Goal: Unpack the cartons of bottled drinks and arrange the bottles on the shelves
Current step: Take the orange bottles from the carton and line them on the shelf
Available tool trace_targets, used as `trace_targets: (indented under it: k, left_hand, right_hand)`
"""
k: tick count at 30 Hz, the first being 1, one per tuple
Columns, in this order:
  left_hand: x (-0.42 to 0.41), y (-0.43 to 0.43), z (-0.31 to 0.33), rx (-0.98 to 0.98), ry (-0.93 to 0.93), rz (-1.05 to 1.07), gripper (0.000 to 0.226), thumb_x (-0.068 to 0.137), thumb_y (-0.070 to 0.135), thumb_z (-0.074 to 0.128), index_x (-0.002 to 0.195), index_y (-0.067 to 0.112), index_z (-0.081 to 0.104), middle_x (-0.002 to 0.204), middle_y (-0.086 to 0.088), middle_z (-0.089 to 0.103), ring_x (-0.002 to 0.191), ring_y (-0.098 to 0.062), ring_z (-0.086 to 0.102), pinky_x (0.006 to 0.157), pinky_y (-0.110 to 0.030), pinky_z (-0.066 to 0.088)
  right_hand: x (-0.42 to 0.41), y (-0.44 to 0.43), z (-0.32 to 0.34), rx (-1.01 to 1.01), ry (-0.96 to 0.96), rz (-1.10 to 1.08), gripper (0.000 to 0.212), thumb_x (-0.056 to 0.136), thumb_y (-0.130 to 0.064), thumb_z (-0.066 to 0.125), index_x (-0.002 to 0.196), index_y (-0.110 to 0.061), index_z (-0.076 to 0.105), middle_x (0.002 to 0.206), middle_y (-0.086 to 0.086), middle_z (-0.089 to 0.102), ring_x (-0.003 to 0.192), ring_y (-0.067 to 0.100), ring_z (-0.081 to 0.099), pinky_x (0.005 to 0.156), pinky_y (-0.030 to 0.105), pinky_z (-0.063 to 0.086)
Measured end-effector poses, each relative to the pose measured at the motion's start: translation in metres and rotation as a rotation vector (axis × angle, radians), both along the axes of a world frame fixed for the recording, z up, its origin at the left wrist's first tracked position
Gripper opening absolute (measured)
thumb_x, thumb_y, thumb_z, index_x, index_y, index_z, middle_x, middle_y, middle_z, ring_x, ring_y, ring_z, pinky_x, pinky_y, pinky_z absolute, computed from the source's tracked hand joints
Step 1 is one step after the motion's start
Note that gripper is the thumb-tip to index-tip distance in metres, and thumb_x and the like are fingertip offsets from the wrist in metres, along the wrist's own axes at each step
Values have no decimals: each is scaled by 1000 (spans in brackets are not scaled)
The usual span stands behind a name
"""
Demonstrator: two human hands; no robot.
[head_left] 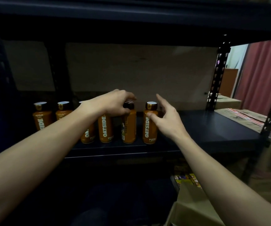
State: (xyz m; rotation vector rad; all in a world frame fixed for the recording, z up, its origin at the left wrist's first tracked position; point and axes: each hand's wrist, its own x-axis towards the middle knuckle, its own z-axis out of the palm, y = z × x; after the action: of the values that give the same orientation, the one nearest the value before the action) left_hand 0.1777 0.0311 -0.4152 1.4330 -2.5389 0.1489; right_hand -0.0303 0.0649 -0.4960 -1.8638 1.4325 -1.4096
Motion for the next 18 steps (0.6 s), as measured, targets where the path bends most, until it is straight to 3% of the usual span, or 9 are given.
trace_targets:
  k: [3, 5, 7, 9, 12, 18]
  left_hand:
    - [-1, 1, 3, -24, 93, 15, 58, 89, 31, 70, 142, 25, 47, 140, 0, 54, 124, -16, 55, 99, -33, 50]
    - [-2, 1, 2, -108, 114, 63, 54, 88, 46, 68, 134, 23, 53, 129, 1, 57, 114, -16, 57, 91, -35, 53]
    - [-5, 3, -3, -214, 28, 136, 53, 87, 60, 60, 124, 22, 56, 118, -1, 57, 104, -17, 58, 84, -35, 53]
    - [-8, 3, -8, -273, -60, 172, 52, 88, 63, 56, 120, 22, 57, 114, -1, 57, 102, -19, 58, 81, -35, 51]
    - [-7, 3, -7, -271, -57, 158, 45, 90, 55, 60, 123, 24, 57, 116, -1, 57, 105, -18, 58, 83, -34, 51]
    - [0, 0, 4, -57, 86, 55, 28, 90, 23, 69, 117, 26, 62, 115, 5, 58, 105, -11, 56, 82, -27, 50]
  right_hand:
    - [-5, 1, -16, 89, 18, -66, 71, 89, -42, 74, 149, -30, 39, 149, -3, 49, 137, 18, 47, 104, 36, 42]
    - [-6, 2, -25, 210, 61, -79, 73, 86, -51, 74, 145, -25, 40, 143, 1, 54, 128, 20, 54, 96, 34, 44]
    - [-4, 4, -36, 297, 125, -73, 78, 84, -53, 76, 144, -20, 38, 138, 4, 57, 114, 18, 58, 89, 31, 46]
    - [-1, 4, -45, 315, 166, -91, 76, 83, -49, 79, 140, -19, 40, 136, 5, 58, 113, 18, 60, 89, 31, 47]
    - [-1, 2, -49, 310, 164, -111, 74, 82, -45, 81, 139, -19, 41, 135, 4, 59, 118, 20, 60, 89, 31, 47]
    - [0, 0, -54, 285, 125, -54, 72, 85, -42, 78, 143, -20, 43, 132, 3, 62, 102, 10, 56, 87, 28, 46]
